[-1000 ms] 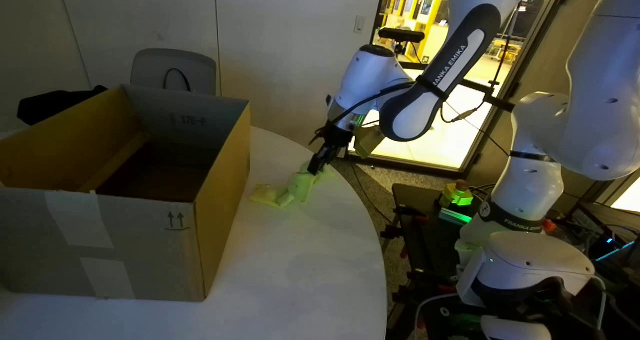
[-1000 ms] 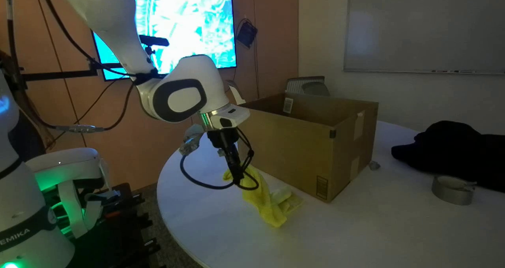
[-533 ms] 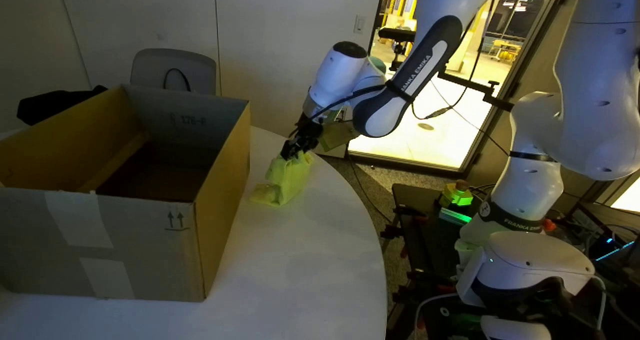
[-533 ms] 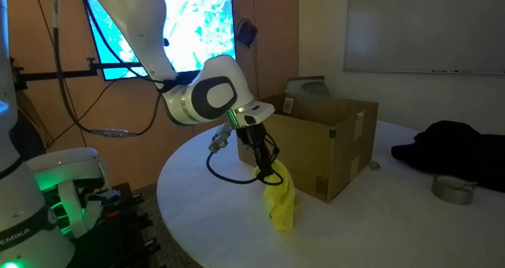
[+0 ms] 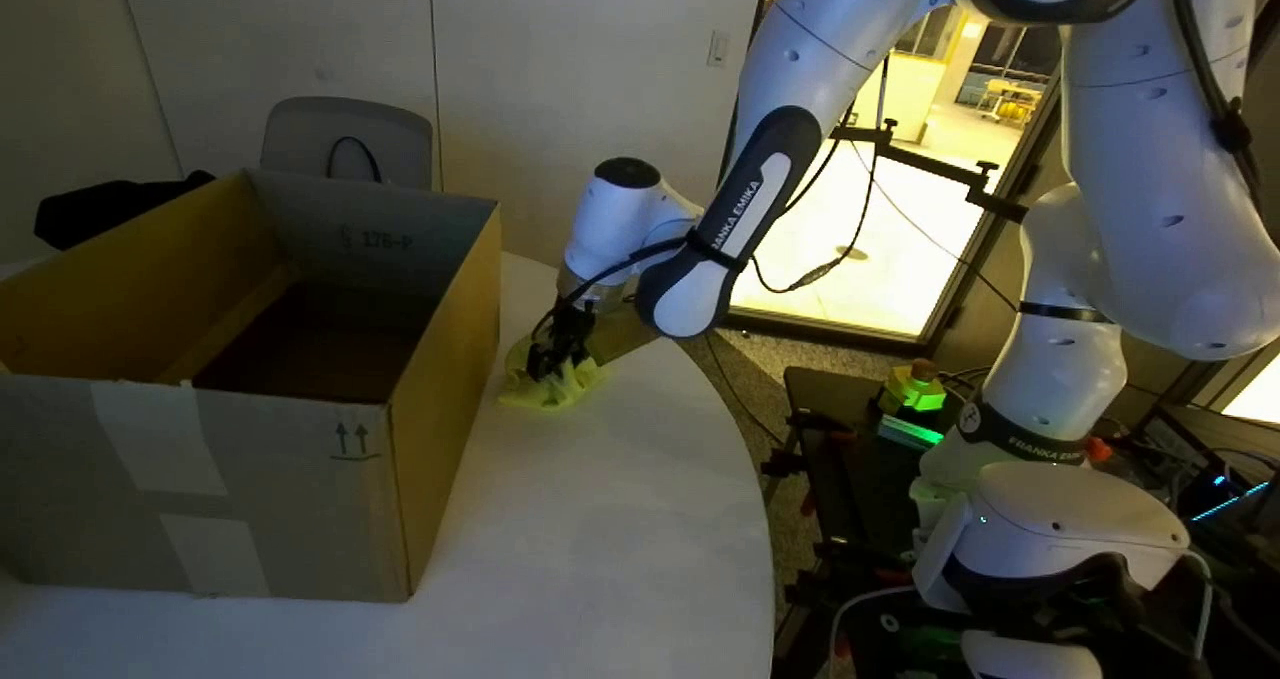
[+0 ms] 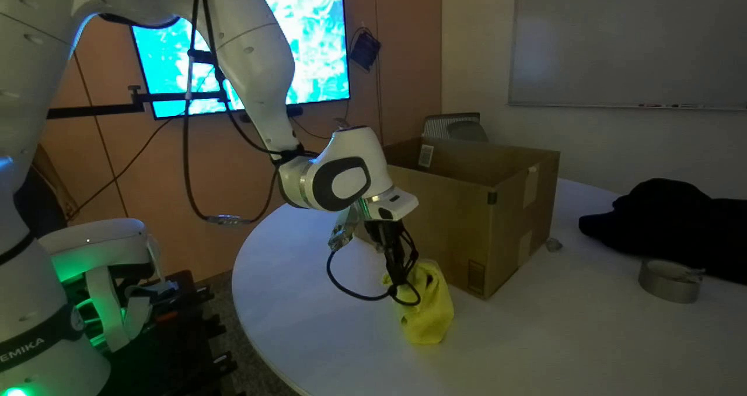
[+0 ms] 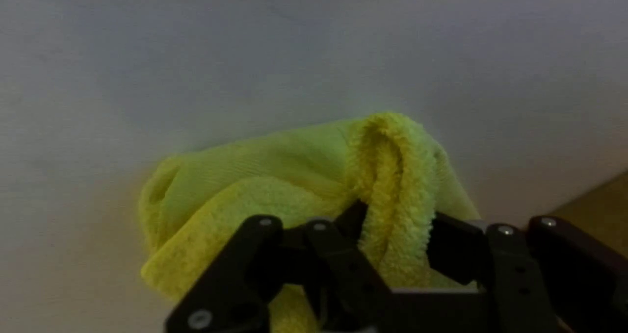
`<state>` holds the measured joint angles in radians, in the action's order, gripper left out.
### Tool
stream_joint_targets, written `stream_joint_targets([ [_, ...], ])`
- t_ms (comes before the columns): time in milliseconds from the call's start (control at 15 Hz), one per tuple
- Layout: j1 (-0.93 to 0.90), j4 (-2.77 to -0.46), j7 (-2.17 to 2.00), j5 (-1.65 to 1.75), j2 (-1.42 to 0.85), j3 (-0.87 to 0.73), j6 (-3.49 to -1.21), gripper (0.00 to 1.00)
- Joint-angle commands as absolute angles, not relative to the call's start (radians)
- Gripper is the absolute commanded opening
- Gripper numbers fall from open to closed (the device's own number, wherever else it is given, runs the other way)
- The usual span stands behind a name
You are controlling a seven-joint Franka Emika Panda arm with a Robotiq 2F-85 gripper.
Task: Put the marker on the towel, fold the towel then out it in the box
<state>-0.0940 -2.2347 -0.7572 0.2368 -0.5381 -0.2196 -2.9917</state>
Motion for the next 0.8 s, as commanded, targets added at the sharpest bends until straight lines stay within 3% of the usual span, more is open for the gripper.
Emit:
stream_joint_targets([
  [0, -0.034, -2.18, -0.581, 0.088, -0.564, -0.132, -2.961, 0.41],
  [533, -0.05, -2.212, -0.397, -0.034, -0.477, -0.159, -2.944, 0.99],
  [733, -0.031, -2.244, -0.318, -0.016, -0.4, -0.147, -2.878, 1.0],
])
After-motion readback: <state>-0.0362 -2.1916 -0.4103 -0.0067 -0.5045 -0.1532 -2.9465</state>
